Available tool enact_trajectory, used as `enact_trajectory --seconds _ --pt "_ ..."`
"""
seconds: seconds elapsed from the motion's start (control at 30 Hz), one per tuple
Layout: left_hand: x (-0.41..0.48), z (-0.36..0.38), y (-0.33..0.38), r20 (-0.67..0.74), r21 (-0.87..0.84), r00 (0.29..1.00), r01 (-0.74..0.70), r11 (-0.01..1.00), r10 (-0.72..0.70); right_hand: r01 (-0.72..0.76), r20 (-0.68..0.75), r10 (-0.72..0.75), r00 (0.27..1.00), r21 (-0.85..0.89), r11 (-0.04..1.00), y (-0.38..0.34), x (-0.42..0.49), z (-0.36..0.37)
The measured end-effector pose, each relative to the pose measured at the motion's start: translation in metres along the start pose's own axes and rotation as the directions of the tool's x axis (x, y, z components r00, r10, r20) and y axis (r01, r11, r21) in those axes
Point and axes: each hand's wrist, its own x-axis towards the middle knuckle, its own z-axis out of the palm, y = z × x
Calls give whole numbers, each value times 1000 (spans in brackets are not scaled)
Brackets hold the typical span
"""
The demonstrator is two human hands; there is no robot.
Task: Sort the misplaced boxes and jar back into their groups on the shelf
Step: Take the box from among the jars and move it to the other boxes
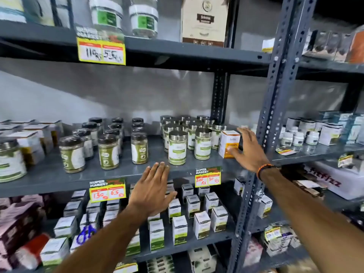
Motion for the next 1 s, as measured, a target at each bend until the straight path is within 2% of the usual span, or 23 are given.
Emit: enact_trajectory --seconds 0.13,0.4,0.5,0.73,1.0 --pt "5 10 -2 -78 36 997 9 999 -6 -55 34 55 998 6 998 4 18 21" --pt "7 15 1 -112 44 994 17 999 -12 -105 7 105 994 63 992 14 30 46" --pt "7 12 1 -77 41 997 25 999 -22 -102 -28 105 994 93 990 11 24 43" --pt "-6 -20 -3 -19 -43 1000 2 999 -3 -26 -144 49 988 158 987 -30 -9 24" --pt "-103 -73 -68 -108 -81 985 126 989 -135 186 -96 -165 982 288 939 -155 -53 36"
